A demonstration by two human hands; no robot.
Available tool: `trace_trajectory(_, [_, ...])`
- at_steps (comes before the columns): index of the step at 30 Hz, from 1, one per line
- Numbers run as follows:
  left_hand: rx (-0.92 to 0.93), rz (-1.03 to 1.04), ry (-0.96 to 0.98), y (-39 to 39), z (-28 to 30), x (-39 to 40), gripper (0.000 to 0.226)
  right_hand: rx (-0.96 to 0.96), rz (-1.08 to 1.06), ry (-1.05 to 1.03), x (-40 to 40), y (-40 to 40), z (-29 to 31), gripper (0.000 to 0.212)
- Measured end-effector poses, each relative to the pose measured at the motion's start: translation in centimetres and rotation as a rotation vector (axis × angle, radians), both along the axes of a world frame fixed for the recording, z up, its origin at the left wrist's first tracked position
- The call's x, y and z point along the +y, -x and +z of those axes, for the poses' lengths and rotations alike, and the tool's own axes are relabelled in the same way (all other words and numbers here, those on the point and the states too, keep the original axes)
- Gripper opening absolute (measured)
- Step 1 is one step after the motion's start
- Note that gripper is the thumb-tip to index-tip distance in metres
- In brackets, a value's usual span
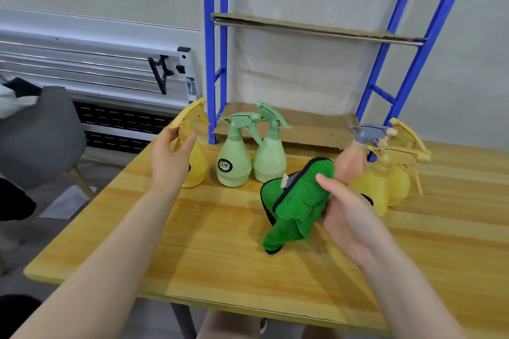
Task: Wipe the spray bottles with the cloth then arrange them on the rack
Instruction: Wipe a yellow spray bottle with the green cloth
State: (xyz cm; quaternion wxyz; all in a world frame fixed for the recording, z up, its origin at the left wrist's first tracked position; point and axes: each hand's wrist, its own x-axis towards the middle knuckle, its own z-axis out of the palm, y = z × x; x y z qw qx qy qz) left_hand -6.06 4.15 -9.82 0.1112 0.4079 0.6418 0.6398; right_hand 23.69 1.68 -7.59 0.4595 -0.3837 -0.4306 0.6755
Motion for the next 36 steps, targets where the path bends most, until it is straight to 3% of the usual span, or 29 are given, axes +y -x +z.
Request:
trace_trajectory(6, [0.022,-0.060,-0.060,-0.8,0.2,-3.1,0.030,0.047,-0.048,-0.056,-0.2,-0.5,-0.1,0.048])
trace_trajectory(9, [-0.002,-0.143,-0.107,-1.9,0.2,-4.9,0.009,0.071,-0.048,-0.074,-0.4,-0.8,-0.1,0.050])
trace_trajectory(20, [-0.217,-0.530,-0.063,-10.2,1.2,-8.0,0.017,0.061,-0.065,-0.134,-1.7,-2.8,-0.2,0.045])
trace_trajectory(28, [-0.033,-0.679,0.116,-13.2,2.7,-6.3,0.024,0.184,0.098,0.011,-2.0,-4.9,-0.4,0.046])
trace_trajectory(33, [0.101,-0.666,0.137,-14.1,3.1,-5.5,0.023,0.330,0.240,0.091,-1.9,-5.5,-0.9,0.072])
trace_trajectory(36, [0.157,-0.636,0.153,-14.8,3.2,-5.1,0.023,0.241,0.204,0.034,-2.1,-4.8,-0.5,0.055])
